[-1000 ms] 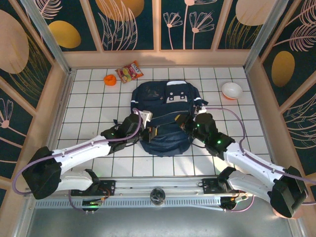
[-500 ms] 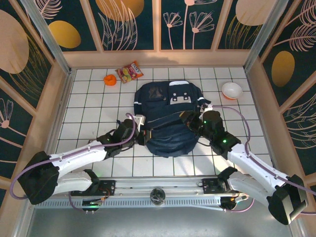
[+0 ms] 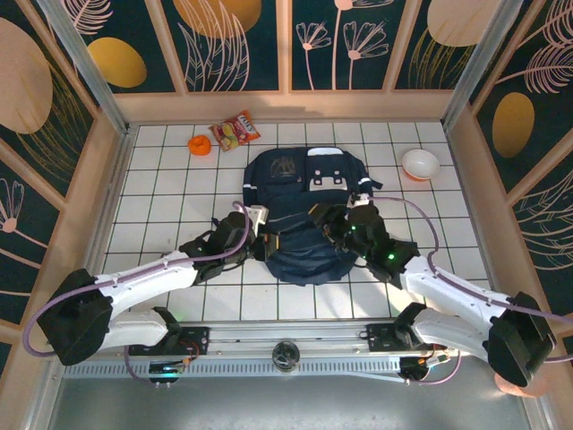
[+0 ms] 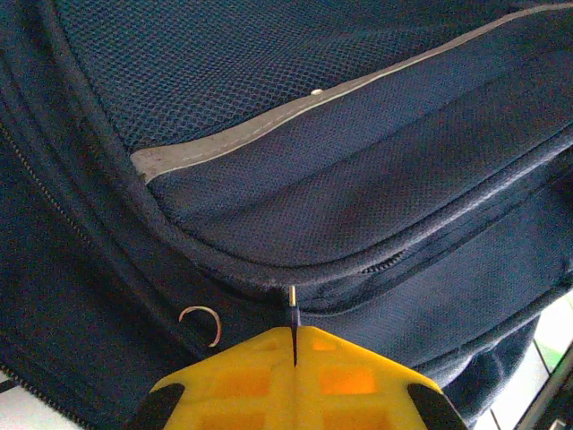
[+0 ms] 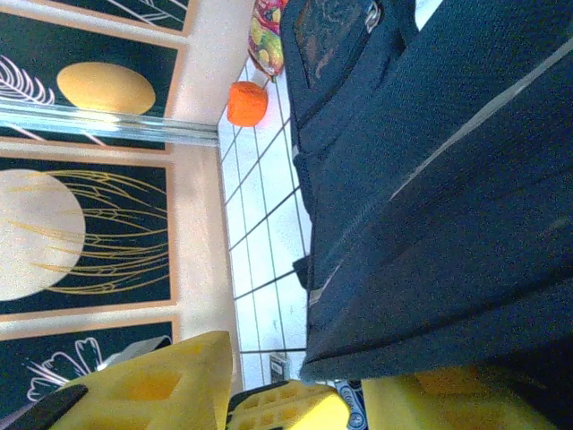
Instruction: Pack the student bag
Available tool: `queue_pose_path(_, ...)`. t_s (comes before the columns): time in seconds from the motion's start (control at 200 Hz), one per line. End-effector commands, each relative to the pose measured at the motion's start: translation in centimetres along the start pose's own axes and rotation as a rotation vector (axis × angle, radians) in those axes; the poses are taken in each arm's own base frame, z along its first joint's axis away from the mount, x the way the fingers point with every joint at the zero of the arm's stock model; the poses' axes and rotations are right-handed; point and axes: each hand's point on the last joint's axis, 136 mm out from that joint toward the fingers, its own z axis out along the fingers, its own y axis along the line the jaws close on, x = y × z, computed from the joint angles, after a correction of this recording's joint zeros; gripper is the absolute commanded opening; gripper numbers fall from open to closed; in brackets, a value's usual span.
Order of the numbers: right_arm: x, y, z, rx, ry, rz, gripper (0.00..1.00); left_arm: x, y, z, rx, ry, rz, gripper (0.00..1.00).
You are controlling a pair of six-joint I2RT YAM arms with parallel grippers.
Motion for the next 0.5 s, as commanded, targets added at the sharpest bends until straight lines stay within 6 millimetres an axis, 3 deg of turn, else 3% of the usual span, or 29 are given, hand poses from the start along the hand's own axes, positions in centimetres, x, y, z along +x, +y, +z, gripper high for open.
queue_pose_path(0.0, -0.2, 0.9, 0.5, -0.042, -0.044, 0.027, 0.42, -2.6, -2.3, -0.2, 0.076, -0.069, 0.018, 0.00)
queue_pose_path(0.28, 0.0, 0.0, 1.7, -0.003, -0.059, 0.008, 0.40, -2.7, -1.6, -0.5, 0.042, -0.085, 0.001, 0.00)
queue_pose_path(0.49, -0.3, 0.1, 1.5, 0.024, -0.069, -0.049, 0.10, -2.8, -0.8, -0.6, 0.001, -0.097, 0.005, 0.00)
